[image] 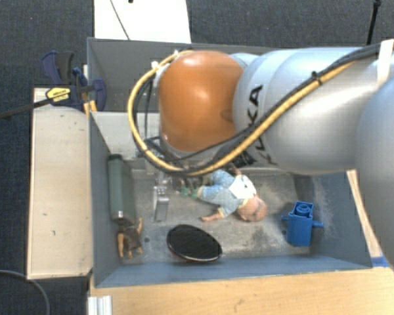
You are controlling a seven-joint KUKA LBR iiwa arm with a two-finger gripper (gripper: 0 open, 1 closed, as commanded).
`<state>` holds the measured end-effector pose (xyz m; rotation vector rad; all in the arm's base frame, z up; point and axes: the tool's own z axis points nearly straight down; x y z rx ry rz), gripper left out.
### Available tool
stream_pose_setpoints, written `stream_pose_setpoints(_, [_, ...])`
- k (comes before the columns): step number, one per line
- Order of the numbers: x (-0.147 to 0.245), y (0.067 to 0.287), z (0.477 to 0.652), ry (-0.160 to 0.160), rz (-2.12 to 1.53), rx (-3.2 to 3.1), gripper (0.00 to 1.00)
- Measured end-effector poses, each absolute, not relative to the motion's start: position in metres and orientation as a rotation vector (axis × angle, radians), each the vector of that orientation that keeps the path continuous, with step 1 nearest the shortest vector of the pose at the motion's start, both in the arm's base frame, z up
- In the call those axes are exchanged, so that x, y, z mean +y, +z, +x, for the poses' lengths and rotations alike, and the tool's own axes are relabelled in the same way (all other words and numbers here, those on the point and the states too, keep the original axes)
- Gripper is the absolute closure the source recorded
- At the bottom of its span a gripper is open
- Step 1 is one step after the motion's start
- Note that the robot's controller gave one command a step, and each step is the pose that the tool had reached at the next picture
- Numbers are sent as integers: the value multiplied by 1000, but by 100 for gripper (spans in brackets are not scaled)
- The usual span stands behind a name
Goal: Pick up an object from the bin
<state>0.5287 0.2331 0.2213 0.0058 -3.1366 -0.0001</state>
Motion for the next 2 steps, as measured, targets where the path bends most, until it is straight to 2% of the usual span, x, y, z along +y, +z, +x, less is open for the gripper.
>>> stream_pose_setpoints(1, [232, 226, 530, -3, -3, -3144, 0])
stream_pose_setpoints(2, [182, 150, 506, -3, 120, -3145, 0])
